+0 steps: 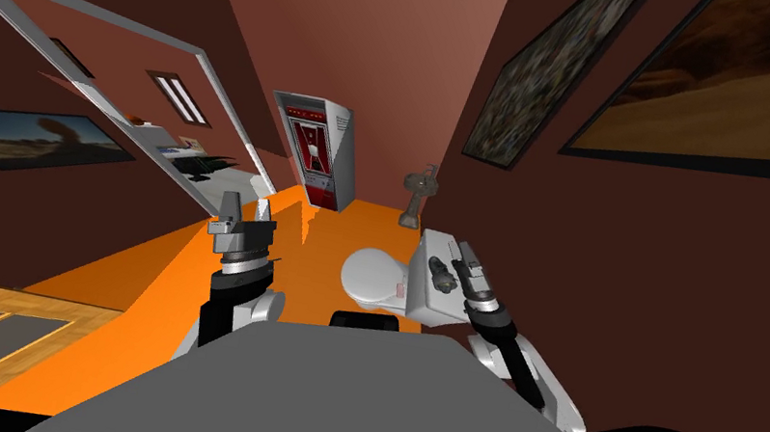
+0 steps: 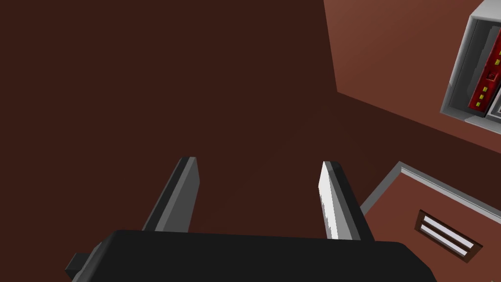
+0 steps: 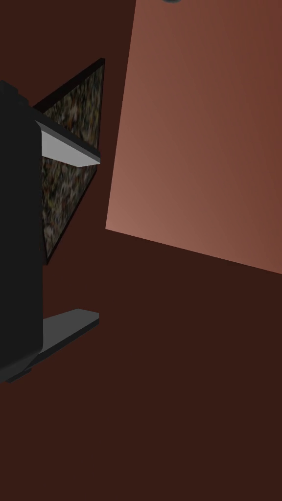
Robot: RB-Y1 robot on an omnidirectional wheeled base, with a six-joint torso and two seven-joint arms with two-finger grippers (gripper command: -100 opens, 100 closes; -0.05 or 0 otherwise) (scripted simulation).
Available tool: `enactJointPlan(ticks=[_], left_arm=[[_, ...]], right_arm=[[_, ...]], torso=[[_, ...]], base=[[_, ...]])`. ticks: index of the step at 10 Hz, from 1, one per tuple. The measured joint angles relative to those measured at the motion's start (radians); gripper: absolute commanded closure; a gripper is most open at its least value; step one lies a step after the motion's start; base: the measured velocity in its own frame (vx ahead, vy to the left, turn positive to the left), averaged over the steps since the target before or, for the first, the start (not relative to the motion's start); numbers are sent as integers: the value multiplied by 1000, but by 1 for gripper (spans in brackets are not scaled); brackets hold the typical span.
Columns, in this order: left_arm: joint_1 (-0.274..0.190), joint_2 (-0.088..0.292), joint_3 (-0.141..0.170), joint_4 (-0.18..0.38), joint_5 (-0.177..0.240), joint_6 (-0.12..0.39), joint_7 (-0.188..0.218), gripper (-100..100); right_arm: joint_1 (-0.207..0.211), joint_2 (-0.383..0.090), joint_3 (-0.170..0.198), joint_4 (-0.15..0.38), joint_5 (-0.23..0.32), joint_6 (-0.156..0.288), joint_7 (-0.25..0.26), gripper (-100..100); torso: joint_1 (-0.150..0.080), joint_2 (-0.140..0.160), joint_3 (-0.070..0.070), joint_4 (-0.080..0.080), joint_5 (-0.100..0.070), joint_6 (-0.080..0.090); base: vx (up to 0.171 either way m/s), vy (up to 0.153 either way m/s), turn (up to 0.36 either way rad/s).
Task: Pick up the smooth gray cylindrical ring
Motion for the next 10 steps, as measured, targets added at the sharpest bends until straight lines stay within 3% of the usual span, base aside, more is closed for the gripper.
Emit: enactJointPlan(ticks=[10], left_arm=[[0,0,0,0,0,0,0,0]], right_arm=[[66,-258,-71,14,16,-38,-9,-100]], torso=[[-1,0,0,0,0,0]], base=[[40,54,10]])
